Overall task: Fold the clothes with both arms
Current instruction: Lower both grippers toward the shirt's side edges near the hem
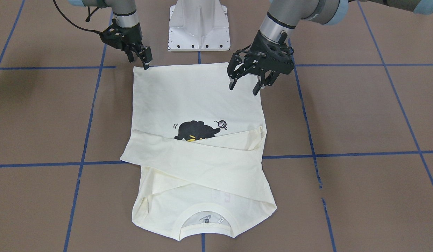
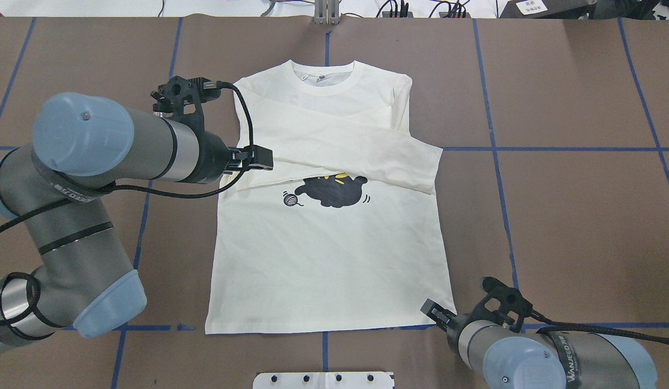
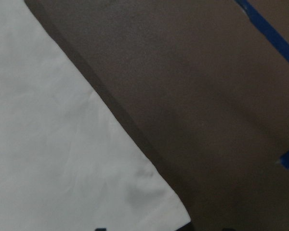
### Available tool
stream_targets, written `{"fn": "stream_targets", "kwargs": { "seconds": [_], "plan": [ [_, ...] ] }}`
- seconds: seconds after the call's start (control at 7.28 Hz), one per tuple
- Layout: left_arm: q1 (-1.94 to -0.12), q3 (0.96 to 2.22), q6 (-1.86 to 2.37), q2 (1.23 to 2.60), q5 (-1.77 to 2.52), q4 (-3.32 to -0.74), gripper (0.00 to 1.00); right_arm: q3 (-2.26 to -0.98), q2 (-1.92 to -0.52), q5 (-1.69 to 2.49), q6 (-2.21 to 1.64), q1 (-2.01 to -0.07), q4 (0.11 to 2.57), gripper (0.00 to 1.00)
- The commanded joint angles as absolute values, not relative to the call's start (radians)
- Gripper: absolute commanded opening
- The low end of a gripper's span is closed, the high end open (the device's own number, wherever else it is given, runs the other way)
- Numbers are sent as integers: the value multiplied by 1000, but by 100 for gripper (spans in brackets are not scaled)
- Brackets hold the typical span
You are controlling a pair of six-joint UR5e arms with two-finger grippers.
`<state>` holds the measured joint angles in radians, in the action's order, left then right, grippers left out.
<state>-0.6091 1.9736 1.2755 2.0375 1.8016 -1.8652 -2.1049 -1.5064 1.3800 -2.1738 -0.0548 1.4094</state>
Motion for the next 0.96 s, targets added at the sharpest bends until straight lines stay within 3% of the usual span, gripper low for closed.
{"fn": "stream_targets", "kwargs": {
  "seconds": [0.0,0.14,0.55,0.82],
  "plan": [
    [-609,1974,1276,2037,1801,-1864,83,-2103,-1513,1381,-2172,-48,1411,79],
    [-607,1977,1276,2016,1802,-1865,83,-2102,-1513,1379,-2172,-48,1411,62],
    [-609,1983,1275,2002,1802,-1867,83,-2083,-1511,1381,-2166,-49,1411,54],
    [-609,1982,1275,2000,1801,-1867,83,-2086,-1509,1379,-2166,-64,1420,42]
  ]
}}
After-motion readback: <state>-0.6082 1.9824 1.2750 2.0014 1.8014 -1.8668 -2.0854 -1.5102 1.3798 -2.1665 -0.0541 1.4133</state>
